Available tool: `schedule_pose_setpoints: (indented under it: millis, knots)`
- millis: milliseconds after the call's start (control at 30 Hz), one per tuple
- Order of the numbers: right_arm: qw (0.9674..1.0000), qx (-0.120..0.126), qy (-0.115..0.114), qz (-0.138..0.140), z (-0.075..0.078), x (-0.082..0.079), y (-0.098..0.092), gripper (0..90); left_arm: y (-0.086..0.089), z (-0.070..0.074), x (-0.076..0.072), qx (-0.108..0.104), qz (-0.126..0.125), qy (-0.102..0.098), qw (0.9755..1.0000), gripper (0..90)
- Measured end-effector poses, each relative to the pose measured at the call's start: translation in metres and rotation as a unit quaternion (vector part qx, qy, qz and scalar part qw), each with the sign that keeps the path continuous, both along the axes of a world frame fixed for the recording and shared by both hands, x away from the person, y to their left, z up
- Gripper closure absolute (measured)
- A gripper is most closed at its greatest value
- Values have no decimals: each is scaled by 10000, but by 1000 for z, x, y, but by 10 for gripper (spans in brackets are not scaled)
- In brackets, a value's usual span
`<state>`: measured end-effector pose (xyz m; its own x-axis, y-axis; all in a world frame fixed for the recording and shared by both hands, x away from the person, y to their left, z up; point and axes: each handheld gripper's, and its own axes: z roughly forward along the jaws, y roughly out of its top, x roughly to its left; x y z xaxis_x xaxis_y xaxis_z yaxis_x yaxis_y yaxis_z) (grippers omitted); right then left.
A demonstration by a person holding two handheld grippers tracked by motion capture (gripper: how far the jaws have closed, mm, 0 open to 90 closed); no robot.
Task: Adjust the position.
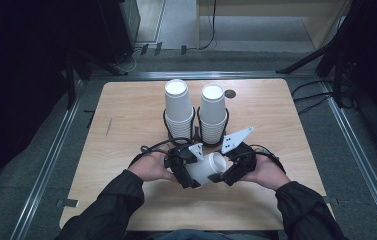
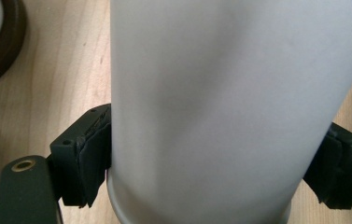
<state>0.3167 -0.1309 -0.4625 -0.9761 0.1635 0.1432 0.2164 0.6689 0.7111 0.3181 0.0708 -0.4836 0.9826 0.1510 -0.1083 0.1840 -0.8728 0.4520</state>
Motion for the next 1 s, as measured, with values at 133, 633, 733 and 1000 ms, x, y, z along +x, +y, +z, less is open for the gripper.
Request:
schedule_pose_setpoints:
  millis: [133,633,733,1000]
  knots:
    - [9999,-66,-31,94,0,-1,5,211,-1,-1,-2,-15,-105,-91,9999,136]
    - [9999,-53,-89,67,7,-1,3,234,5,5,0,-354,39,-113,9993,0]
    - [10000,-25,-85,-1,8,1,-1,234,8,6,1,-450,140,-155,9988,0]
    - [9999,17,-79,-125,10,2,-9,233,24,13,8,-709,355,-116,9968,0]
